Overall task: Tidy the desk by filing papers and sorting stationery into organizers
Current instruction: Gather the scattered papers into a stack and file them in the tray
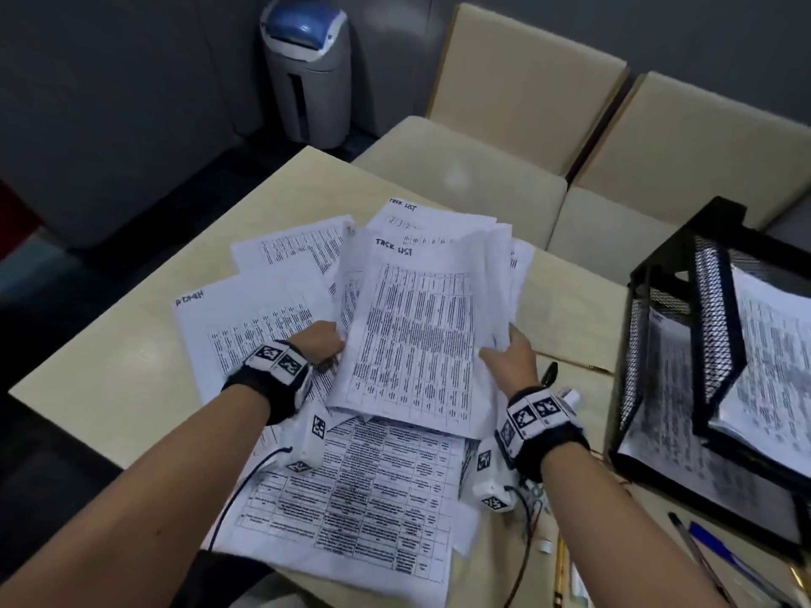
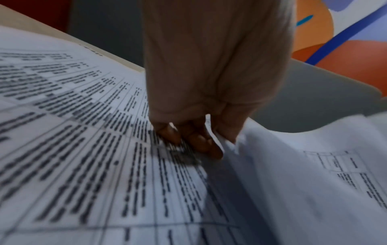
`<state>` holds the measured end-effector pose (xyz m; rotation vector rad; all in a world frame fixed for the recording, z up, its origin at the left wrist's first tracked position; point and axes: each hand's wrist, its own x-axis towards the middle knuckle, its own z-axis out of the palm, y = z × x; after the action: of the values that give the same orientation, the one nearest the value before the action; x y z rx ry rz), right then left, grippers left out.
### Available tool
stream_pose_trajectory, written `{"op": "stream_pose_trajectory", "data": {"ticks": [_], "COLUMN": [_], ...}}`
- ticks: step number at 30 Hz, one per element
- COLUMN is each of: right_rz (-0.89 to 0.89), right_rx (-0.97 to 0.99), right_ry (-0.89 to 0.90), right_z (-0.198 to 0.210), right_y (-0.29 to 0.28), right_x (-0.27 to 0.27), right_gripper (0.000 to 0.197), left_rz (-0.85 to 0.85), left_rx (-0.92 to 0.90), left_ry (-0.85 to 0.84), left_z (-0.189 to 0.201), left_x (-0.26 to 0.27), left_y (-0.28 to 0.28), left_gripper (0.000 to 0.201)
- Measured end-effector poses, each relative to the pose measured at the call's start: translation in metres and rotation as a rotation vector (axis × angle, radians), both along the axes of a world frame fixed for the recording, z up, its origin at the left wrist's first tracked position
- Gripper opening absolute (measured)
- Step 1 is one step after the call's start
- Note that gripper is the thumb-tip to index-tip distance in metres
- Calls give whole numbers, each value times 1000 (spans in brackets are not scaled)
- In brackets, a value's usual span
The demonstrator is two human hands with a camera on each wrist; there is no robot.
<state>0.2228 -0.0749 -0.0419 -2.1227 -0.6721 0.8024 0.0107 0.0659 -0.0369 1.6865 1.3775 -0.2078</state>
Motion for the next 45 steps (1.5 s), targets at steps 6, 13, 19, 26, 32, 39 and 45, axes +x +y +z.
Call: {"op": "stream_pose_trajectory", "data": {"ticks": [6,13,19,26,32,39,45], "right_rz": [36,-269,-331,-280,-66,-230,-131], "right_rx": [7,392,845,661,541,500,578], "right_ry": [2,-304,-78,92,243,78,137], "right_z": [1,81,127,113,85,103,114], "right_y": [-7,-23,-45,-57,-60,-52,-65], "right_x": [-13,8,12,5,-19,-30,-31], "right_gripper": [62,53,79,52,43,14,29], "left_rz": [6,23,12,-70,-224,-49,-55], "left_rx": [-35,-82,-111,196,24,151,104], "left_ry": [58,-55,-650,-1008,-820,-945,-1012], "left_z": [-8,22,68,121,90,99,102], "left_x": [5,5,11,24,15,43,31], "left_y": [-17,-31,-19,-8,-20,-37,-31], "left_gripper": [57,99,160,129,70,47,60]}}
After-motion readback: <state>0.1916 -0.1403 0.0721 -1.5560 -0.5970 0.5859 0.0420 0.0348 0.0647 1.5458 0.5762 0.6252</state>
